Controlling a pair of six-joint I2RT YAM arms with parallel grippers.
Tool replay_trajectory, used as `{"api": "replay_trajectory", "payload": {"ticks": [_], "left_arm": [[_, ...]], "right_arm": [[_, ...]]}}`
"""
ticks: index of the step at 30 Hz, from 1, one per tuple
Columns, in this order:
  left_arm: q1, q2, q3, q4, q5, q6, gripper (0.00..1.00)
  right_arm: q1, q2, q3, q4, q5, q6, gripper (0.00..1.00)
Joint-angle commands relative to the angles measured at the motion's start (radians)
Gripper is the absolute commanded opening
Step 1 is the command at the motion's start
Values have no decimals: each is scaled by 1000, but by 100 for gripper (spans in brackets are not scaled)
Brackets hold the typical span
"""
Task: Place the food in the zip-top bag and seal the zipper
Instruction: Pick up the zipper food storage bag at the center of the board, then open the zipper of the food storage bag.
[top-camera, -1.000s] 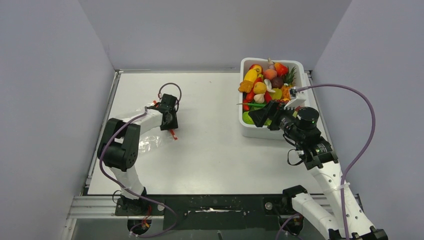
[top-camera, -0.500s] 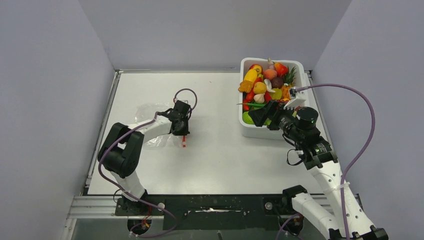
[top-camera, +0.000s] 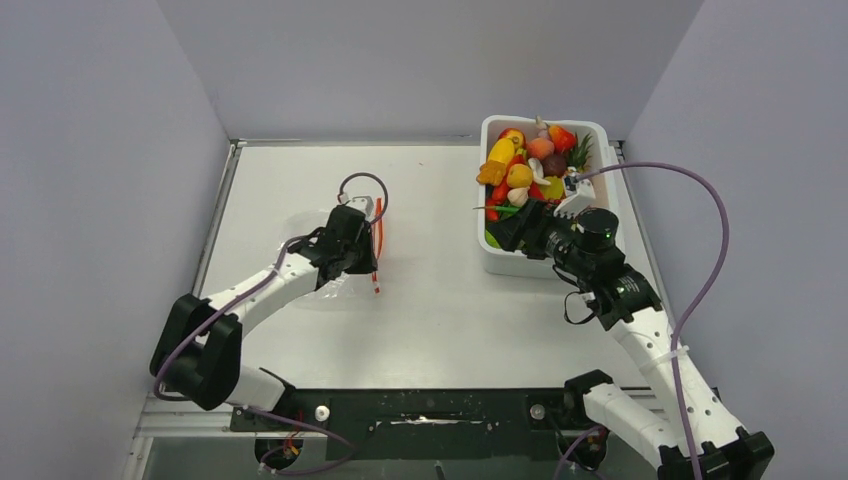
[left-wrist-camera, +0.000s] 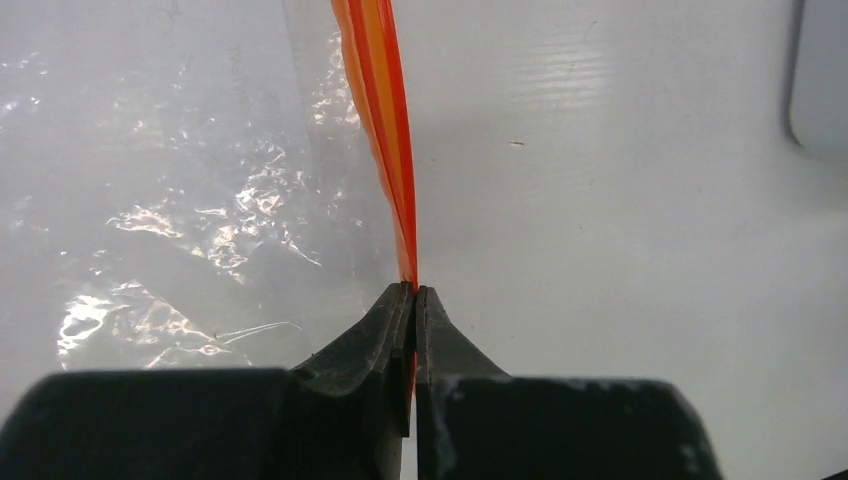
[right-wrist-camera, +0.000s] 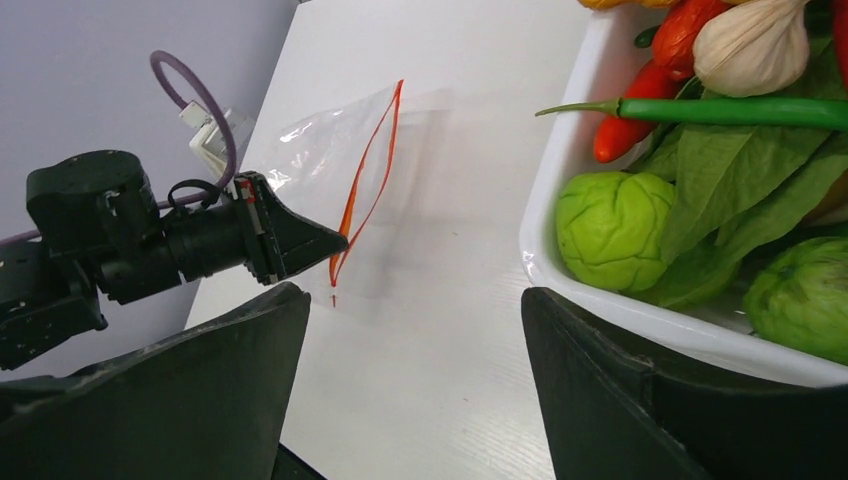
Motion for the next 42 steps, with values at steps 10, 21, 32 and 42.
{"api": "replay_trajectory", "payload": {"ticks": [10,21,32,42], "left_arm": [[-19,-332,-160,196,168,-59,0],[-19,-503,-274,301,319,-152,0],[-21,-588,-346,337,363,-194,0],[-20,-602,-349,347,388,-201,0]], "right_arm": [[228,238,21,234,120,179,38],[383,494,50,428,205,412,37],[425,634,125,477,166,453,35],[451,709,173,473,151,447,33]]}}
